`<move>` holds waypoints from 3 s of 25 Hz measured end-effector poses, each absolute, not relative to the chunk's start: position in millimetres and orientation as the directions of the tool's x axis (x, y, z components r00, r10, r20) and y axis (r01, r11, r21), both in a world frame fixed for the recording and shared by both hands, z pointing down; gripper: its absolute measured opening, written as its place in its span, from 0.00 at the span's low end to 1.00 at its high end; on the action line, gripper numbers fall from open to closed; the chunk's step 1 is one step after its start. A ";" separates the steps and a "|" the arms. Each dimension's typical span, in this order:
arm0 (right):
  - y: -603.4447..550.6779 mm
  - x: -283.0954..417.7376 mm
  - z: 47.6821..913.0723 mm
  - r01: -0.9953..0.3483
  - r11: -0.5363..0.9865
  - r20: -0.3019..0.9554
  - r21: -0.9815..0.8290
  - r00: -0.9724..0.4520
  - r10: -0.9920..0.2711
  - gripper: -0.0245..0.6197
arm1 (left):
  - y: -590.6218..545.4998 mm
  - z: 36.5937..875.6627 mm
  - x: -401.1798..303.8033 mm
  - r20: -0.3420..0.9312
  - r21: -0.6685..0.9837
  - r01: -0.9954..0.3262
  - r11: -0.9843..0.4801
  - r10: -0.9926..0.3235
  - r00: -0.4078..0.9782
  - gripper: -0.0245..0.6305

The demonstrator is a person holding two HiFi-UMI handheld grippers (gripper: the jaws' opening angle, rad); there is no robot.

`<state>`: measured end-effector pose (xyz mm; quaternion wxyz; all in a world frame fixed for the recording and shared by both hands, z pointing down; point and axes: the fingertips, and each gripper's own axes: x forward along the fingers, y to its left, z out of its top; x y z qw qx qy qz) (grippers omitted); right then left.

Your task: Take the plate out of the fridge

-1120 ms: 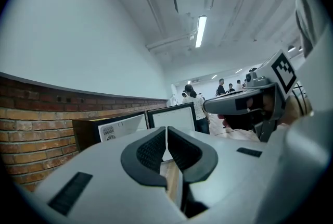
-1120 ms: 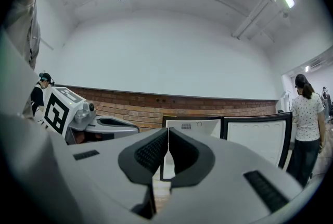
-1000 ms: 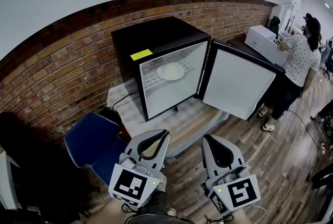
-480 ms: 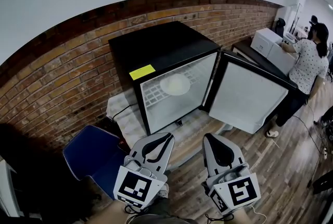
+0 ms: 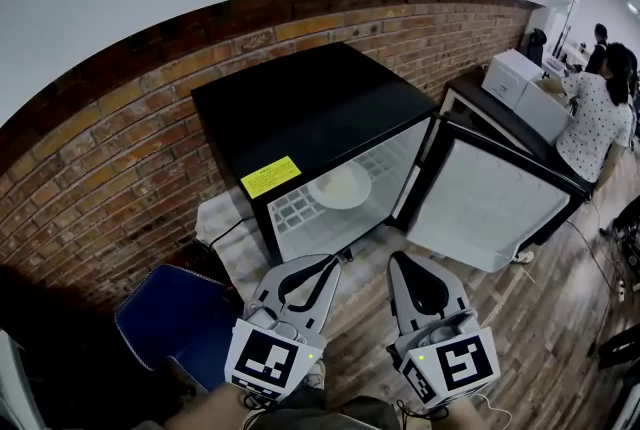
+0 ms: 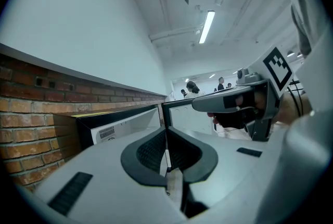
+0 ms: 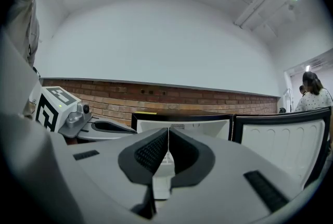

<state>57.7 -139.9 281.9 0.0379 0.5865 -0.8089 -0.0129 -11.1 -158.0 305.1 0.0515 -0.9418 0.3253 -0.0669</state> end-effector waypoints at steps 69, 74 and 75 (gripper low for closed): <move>-350.7 100.1 490.7 -0.232 -0.074 0.181 -0.970 -0.485 -0.855 0.17 | -281.1 377.0 21.5 0.194 -0.075 -0.722 -0.688 -0.720 0.666 0.07; -355.9 97.4 491.1 -0.219 -0.082 0.182 -0.972 -0.489 -0.853 0.16 | -282.4 381.1 17.9 0.205 -0.073 -0.723 -0.686 -0.720 0.663 0.07; -356.9 96.9 491.1 -0.216 -0.083 0.181 -0.973 -0.490 -0.853 0.16 | -282.2 381.5 17.8 0.206 -0.072 -0.724 -0.686 -0.720 0.662 0.07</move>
